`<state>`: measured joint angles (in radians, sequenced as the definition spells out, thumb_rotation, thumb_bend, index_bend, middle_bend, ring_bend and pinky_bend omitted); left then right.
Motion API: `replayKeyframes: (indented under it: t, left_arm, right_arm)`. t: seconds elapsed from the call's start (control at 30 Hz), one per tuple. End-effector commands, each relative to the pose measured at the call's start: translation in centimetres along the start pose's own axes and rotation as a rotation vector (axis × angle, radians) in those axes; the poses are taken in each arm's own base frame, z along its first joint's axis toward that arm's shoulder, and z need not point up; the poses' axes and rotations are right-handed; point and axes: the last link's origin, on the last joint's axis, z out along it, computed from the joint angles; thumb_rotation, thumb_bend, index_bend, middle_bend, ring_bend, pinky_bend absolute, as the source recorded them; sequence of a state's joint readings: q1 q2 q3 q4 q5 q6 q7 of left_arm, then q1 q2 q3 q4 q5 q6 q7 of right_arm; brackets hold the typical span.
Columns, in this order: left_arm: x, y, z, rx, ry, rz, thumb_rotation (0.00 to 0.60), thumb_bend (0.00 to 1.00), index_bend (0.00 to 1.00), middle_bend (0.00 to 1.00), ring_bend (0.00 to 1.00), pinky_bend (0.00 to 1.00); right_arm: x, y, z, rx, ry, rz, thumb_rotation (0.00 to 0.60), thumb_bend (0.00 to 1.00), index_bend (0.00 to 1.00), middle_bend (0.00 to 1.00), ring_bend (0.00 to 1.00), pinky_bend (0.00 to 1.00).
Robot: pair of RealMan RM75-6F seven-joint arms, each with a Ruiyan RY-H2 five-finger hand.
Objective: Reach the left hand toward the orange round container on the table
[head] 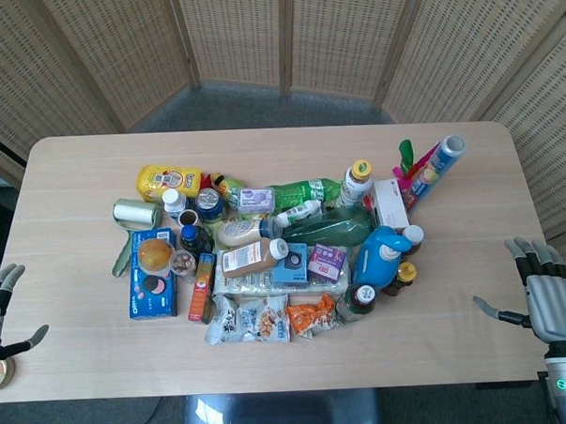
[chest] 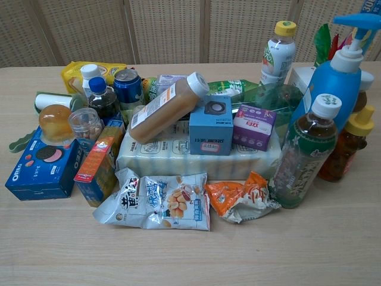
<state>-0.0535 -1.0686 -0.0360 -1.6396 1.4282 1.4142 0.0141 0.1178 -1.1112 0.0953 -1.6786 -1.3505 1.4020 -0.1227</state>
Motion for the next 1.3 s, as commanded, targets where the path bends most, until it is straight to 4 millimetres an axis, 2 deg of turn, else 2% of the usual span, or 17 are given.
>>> replayKeyframes:
  t: [0.03, 0.33, 0.47, 0.57, 0.77, 1.1, 1.3]
  left_arm:
    - [0.0, 0.0, -0.1, -0.003, -0.009, 0.003, 0.510, 0.26, 0.08, 0.04, 0.07, 0.00]
    - [1.0, 0.5, 0.1, -0.034, -0.004, 0.032, 0.510, 0.26, 0.08, 0.05, 0.09, 0.00]
    - [1.2, 0.6, 0.9, -0.040, -0.012, 0.043, 0.510, 0.26, 0.07, 0.05, 0.09, 0.00]
    - [0.7, 1.1, 2.2, -0.062, -0.032, 0.056, 0.509, 0.26, 0.07, 0.05, 0.09, 0.00]
    - [-0.8, 2.6, 6.2, -0.098, -0.099, 0.041, 0.508, 0.26, 0.07, 0.04, 0.09, 0.00]
    - [-4.0, 6.3, 12.6, -0.157, -0.174, 0.032, 0.506, 0.26, 0.08, 0.07, 0.14, 0.00]
    - [-5.9, 8.4, 15.1, -0.185, -0.222, 0.041, 0.505, 0.26, 0.08, 0.08, 0.18, 0.00]
  right_arm:
    - [-0.2, -0.1, -0.1, 0.001, -0.007, 0.004, 0.278, 0.00, 0.00, 0.00, 0.00, 0.00]
    - [-0.8, 0.0, -0.6, 0.003, -0.023, 0.029, 0.282, 0.00, 0.00, 0.00, 0.00, 0.00]
    - [-0.9, 0.6, -1.1, -0.017, -0.026, 0.037, 0.281, 0.00, 0.00, 0.00, 0.00, 0.00]
    - [-0.9, 1.0, -1.1, -0.031, -0.038, 0.033, 0.280, 0.01, 0.00, 0.00, 0.00, 0.00]
    - [-0.6, 0.9, -1.0, -0.028, -0.037, 0.028, 0.283, 0.00, 0.00, 0.00, 0.00, 0.00]
    - [-0.5, 1.4, -1.1, -0.062, -0.048, 0.013, 0.280, 0.00, 0.00, 0.00, 0.00, 0.00]
    - [-0.6, 1.5, -1.0, -0.073, -0.051, 0.013, 0.280, 0.00, 0.00, 0.00, 0.00, 0.00]
